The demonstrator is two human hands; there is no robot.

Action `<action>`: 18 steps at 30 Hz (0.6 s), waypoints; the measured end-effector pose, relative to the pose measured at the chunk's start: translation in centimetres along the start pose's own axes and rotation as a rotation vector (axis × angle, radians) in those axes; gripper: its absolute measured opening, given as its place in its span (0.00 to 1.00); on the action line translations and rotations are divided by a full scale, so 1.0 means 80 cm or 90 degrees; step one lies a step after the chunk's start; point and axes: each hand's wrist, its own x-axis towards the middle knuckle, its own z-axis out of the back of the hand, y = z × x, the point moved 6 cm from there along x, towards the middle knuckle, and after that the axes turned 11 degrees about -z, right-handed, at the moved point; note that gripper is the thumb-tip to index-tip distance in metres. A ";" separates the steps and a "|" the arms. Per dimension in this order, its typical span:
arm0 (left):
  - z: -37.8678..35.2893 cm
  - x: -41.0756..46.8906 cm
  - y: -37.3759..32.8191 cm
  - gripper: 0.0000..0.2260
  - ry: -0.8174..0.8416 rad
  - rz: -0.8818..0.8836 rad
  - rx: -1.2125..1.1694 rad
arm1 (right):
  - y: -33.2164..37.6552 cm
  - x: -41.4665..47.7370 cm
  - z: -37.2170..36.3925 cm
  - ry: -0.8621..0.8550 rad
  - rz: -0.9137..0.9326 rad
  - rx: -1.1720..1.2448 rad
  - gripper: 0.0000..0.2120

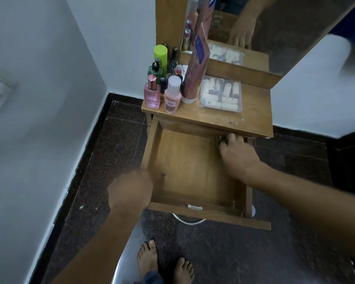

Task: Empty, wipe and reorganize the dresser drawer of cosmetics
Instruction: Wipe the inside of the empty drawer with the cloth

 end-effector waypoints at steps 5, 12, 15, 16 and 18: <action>0.003 -0.001 -0.002 0.23 0.007 -0.003 0.010 | 0.012 -0.046 -0.023 0.000 -0.295 0.509 0.25; 0.002 -0.002 -0.004 0.22 -0.008 -0.005 0.004 | 0.038 -0.047 -0.083 0.041 -0.559 0.656 0.34; 0.004 -0.002 -0.004 0.21 -0.008 -0.008 0.009 | 0.039 -0.017 -0.077 0.017 -0.582 0.779 0.29; 0.005 -0.002 -0.004 0.21 -0.002 -0.011 0.012 | 0.043 -0.003 -0.070 0.022 -0.560 0.798 0.28; 0.005 -0.002 -0.006 0.20 0.012 -0.017 0.021 | 0.060 0.023 -0.055 0.036 -0.491 0.803 0.29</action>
